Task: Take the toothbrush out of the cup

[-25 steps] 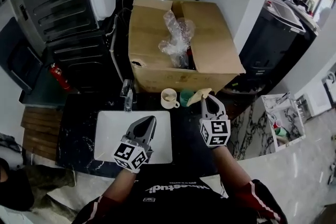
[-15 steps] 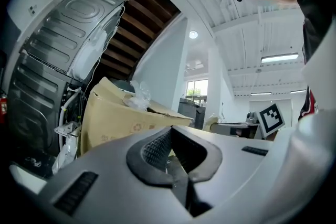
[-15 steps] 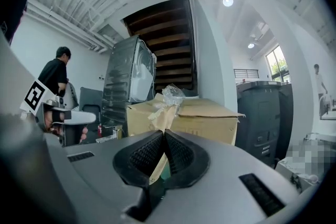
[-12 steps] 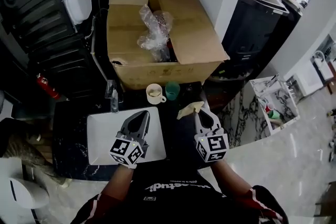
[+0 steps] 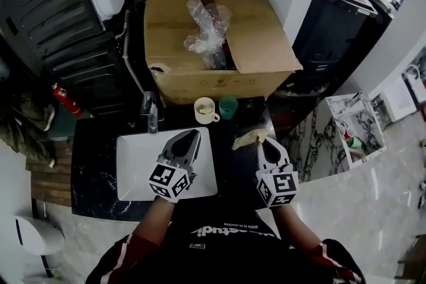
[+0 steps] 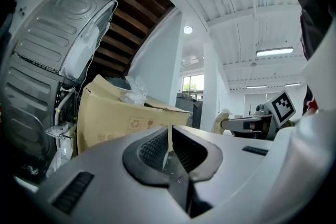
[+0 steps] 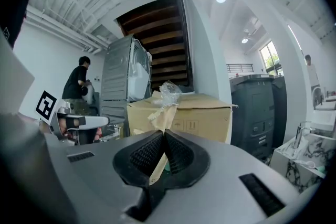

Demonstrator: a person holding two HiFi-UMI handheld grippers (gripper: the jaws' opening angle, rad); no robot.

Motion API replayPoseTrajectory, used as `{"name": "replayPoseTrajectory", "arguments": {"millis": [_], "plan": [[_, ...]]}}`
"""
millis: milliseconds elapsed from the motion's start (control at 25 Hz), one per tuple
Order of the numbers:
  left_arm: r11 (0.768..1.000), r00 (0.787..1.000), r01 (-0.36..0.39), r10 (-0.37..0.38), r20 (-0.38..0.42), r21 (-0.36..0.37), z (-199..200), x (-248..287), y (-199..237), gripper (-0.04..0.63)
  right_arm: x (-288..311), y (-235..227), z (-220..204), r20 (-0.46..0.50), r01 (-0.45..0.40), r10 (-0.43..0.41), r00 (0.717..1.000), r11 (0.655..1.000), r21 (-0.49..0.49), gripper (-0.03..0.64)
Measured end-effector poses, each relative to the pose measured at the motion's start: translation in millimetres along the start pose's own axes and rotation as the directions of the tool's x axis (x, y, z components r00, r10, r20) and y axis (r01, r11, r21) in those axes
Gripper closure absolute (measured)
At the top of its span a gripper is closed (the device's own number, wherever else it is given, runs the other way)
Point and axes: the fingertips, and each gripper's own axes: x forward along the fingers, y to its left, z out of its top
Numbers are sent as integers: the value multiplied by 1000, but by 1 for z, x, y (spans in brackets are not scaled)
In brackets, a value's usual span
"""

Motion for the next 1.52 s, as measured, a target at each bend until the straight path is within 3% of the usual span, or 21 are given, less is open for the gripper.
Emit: {"name": "replayPoseTrajectory", "arguments": {"millis": [80, 240, 400, 640, 960, 1160, 1520], "plan": [[1000, 1000, -1, 1, 1, 7, -1, 0, 1, 569, 0, 2, 0, -2, -6, 6, 1000, 1000, 5, 578], [1000, 1000, 6, -6, 3, -1, -6, 3, -1, 445, -1, 6, 6, 15, -13, 13, 1000, 1000, 8, 579], [1000, 1000, 14, -14, -8, 19, -12, 11, -1, 393, 0, 10, 11, 27, -20, 20, 999, 1000, 3, 578], [999, 999, 24, -23, -26, 27, -15, 28, 2, 388, 0, 4, 6, 13, -14, 14, 1000, 1000, 0, 578], [995, 994, -41, 50, -94, 91, -55, 69, 40, 388, -10, 3, 5, -7, 1, -1, 1000, 1000, 23, 579], [993, 993, -43, 54, -106, 107, -66, 94, 52, 388, -17, -2, 3, -22, 20, -19, 1000, 999, 46, 578], [996, 988, -56, 65, -141, 62, -79, 121, 61, 388, -23, -13, 0, 2, 51, -51, 999, 998, 47, 580]]}}
